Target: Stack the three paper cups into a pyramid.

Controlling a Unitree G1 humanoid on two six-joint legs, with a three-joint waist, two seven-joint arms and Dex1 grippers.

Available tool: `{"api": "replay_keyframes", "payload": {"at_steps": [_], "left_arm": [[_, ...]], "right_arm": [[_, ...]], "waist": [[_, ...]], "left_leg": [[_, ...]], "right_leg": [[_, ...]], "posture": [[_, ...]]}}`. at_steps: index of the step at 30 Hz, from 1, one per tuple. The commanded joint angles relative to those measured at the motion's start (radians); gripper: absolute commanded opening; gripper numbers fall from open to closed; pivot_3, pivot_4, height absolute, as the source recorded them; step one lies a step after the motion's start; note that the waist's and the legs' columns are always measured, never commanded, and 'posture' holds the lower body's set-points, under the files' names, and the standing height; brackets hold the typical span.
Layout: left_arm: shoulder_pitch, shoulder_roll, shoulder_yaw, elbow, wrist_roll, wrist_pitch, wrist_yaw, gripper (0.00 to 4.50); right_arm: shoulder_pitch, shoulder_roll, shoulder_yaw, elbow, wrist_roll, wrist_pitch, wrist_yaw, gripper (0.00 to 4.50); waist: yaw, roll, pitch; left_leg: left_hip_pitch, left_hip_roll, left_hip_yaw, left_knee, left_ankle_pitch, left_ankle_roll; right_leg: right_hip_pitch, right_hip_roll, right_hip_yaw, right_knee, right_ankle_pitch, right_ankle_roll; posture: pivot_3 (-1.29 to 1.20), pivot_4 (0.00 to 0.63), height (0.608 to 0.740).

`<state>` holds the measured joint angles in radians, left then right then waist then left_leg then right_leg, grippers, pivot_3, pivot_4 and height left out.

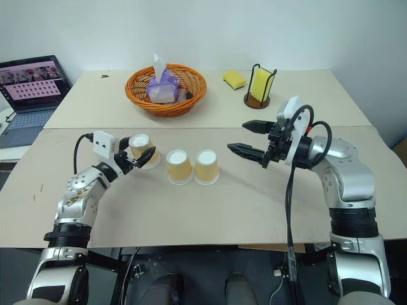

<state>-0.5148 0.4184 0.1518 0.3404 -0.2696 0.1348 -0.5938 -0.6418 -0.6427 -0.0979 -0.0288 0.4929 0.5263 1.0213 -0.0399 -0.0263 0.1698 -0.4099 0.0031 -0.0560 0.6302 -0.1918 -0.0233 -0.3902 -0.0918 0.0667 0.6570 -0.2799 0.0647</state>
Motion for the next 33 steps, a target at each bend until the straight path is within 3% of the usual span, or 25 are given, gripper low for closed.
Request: {"api": "replay_keyframes", "payload": {"at_steps": [1, 4, 5, 13, 21, 27, 33], "left_arm": [[-0.035, 0.005, 0.005, -0.002, 0.006, -0.040, -0.003, 3.77], [-0.034, 0.005, 0.009, -0.004, 0.003, -0.043, -0.002, 2.57], [-0.032, 0.007, 0.007, -0.007, 0.005, -0.042, -0.004, 2.50], [-0.086, 0.033, 0.028, -0.030, -0.038, 0.001, -0.040, 2.49], [-0.443, 0.181, 0.046, 0.024, -0.321, 0.422, -0.399, 2.49], [-0.609, 0.229, -0.081, 0.157, -0.299, 0.522, -0.687, 2.49], [-0.718, 0.179, -0.206, 0.393, -0.150, 0.359, -0.842, 2.49]], "right_arm": [[-0.008, -0.015, -0.030, -0.020, 0.013, -0.021, -0.006, 4.50], [-0.007, -0.013, -0.025, -0.017, 0.008, -0.024, -0.009, 4.50], [-0.006, -0.011, -0.022, -0.016, 0.006, -0.024, -0.010, 4.50], [-0.003, 0.004, -0.003, -0.003, -0.014, -0.033, -0.028, 4.50], [0.053, 0.024, -0.020, -0.001, -0.044, -0.058, -0.099, 4.50], [0.118, 0.048, -0.046, -0.054, -0.032, -0.055, -0.168, 4.50], [0.181, 0.061, -0.080, -0.109, -0.020, -0.055, -0.230, 4.50]], "waist": [[0.000, 0.000, 0.000], [0.001, 0.000, 0.000], [0.001, 0.000, 0.000], [0.001, 0.000, 0.000], [-0.002, -0.003, 0.002], [-0.004, -0.003, 0.002], [-0.005, -0.003, 0.003]], "left_leg": [[0.000, 0.000, 0.000, 0.000, 0.000, 0.000], [0.000, 0.000, 0.000, 0.000, 0.000, 0.000], [0.000, 0.000, 0.000, 0.000, 0.000, 0.000], [0.000, 0.000, 0.000, 0.000, 0.000, 0.000], [-0.006, 0.000, -0.004, 0.003, 0.000, 0.000], [-0.004, -0.001, -0.003, 0.003, 0.000, 0.000], [-0.005, -0.001, -0.003, 0.003, 0.000, 0.000]], "right_leg": [[0.000, 0.000, 0.000, 0.000, 0.000, 0.000], [0.000, 0.000, 0.000, 0.000, 0.000, 0.000], [0.000, 0.000, 0.000, 0.000, 0.000, 0.000], [0.000, 0.000, 0.000, 0.000, 0.000, 0.000], [-0.002, 0.000, -0.004, 0.000, 0.000, 0.001], [-0.001, 0.000, -0.004, 0.001, -0.001, 0.002], [-0.001, 0.000, -0.004, 0.001, -0.001, 0.002]], "posture": [[0.00, 0.150, 0.740], [0.00, 0.150, 0.740], [0.00, 0.150, 0.740], [0.00, 0.150, 0.740], [0.00, 0.150, 0.740], [0.00, 0.150, 0.740], [0.00, 0.150, 0.740]]}}
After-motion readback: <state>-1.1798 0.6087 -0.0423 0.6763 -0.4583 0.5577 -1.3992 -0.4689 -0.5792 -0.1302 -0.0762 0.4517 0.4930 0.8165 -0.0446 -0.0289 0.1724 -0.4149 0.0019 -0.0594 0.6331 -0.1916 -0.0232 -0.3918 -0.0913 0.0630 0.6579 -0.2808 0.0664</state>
